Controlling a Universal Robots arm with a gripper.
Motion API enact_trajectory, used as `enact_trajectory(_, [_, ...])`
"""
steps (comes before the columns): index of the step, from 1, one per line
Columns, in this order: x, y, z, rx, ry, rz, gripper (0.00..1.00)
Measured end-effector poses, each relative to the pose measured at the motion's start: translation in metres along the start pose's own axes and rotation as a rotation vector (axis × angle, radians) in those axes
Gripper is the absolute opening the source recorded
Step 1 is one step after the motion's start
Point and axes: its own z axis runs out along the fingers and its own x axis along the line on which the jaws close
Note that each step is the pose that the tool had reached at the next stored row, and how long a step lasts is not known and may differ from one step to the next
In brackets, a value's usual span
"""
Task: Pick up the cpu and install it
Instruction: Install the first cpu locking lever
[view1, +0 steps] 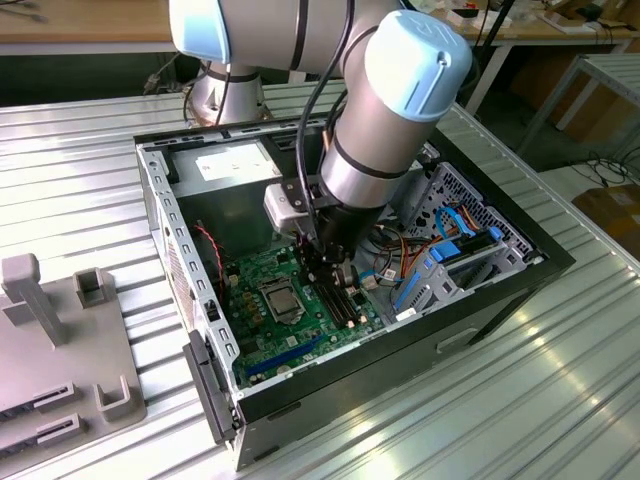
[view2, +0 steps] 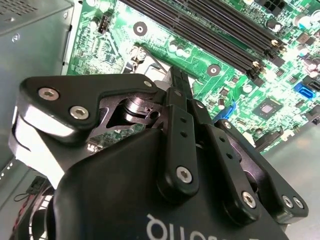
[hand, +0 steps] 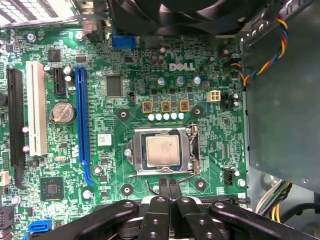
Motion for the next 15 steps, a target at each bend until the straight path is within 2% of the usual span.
enact_trajectory(4, [0.0005,-0.0001,0.0026,0.0009,0.0036,-0.013,0.11])
enact_trajectory(8, [0.0015,-0.0001,0.0045,0.0008,0.0099,-0.024,0.11])
enact_trajectory(15, [0.0027,-0.0002,0.0101,0.0012,0.0124,-0.041,0.11])
